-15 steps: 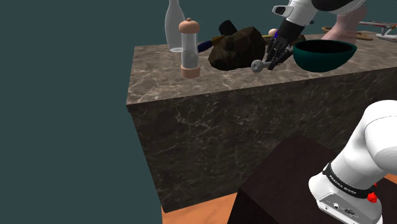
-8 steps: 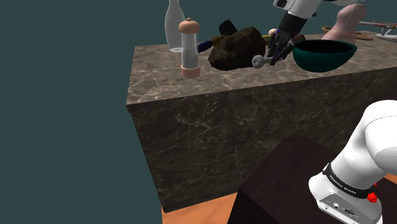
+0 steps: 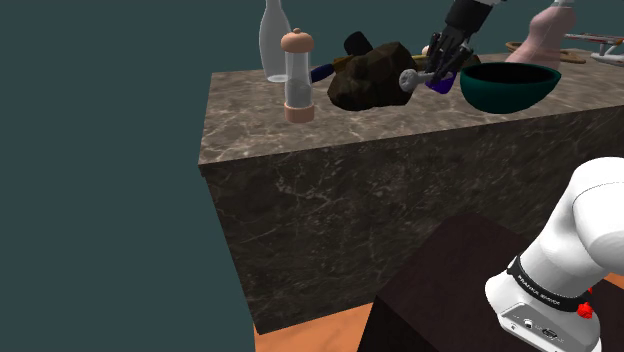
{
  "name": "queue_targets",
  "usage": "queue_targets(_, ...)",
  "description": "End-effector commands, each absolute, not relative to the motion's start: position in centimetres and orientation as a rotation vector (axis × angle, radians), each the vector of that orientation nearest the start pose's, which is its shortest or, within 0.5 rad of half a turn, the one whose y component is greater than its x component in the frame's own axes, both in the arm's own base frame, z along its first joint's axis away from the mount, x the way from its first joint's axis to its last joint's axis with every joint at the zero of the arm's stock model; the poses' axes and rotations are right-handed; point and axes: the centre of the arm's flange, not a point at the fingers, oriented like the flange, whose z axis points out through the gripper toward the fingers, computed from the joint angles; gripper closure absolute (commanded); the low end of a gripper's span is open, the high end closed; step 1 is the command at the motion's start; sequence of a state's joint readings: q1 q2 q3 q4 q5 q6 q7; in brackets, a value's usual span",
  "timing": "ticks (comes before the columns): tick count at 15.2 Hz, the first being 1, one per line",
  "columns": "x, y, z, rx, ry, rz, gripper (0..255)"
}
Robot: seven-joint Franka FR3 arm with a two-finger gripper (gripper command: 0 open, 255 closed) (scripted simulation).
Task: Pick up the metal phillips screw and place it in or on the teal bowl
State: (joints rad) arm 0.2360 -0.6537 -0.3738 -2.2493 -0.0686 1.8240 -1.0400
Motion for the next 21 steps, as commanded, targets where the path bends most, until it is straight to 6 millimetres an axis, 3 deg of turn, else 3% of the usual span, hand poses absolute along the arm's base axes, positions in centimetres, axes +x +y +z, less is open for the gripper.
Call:
queue_targets(1, 37.5, -9.1, 61.2, -2.737, -1.43, -0.383, 255)
queue_targets(19, 37.4, -9.1, 70.3, -2.737, -1.43, -0.383, 255)
queue_targets(21, 35.7, -11.0, 70.1, -2.737, -1.43, -0.383, 255)
